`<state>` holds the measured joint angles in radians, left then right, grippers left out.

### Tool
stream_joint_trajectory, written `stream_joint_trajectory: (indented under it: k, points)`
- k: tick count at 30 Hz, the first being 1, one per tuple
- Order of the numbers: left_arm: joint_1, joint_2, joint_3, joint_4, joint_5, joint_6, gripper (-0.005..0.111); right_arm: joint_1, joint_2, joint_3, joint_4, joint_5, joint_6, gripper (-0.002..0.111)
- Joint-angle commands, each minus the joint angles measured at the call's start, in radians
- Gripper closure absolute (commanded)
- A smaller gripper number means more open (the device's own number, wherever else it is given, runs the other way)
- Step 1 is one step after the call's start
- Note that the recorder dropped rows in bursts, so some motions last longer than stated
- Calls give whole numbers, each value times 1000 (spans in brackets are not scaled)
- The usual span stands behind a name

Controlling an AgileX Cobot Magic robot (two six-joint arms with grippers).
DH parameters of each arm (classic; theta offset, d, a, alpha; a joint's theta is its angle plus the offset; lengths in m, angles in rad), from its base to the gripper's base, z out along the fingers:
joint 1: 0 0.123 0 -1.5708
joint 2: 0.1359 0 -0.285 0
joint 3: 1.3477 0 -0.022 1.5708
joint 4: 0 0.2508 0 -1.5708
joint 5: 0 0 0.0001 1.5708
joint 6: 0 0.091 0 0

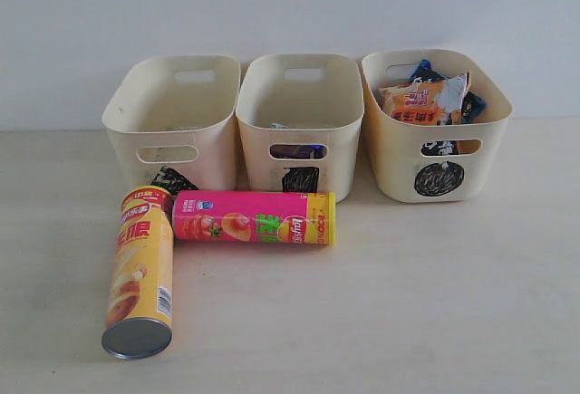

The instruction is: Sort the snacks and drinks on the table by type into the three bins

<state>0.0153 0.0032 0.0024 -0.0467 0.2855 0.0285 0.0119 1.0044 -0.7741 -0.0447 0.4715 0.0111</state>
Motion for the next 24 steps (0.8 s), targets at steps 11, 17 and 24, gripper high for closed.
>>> stream_joint_trajectory:
  k: [11, 17, 24]
  points:
    - [4, -3, -2, -5, -7, -9, 102, -2, -147, 13, 10, 82, 7, 108]
    - [4, -3, -2, -5, -7, -9, 102, -2, -190, 36, 10, 76, -11, 108]
    - [4, -3, -2, -5, -7, -9, 102, -2, -410, 209, 10, 14, -28, 108]
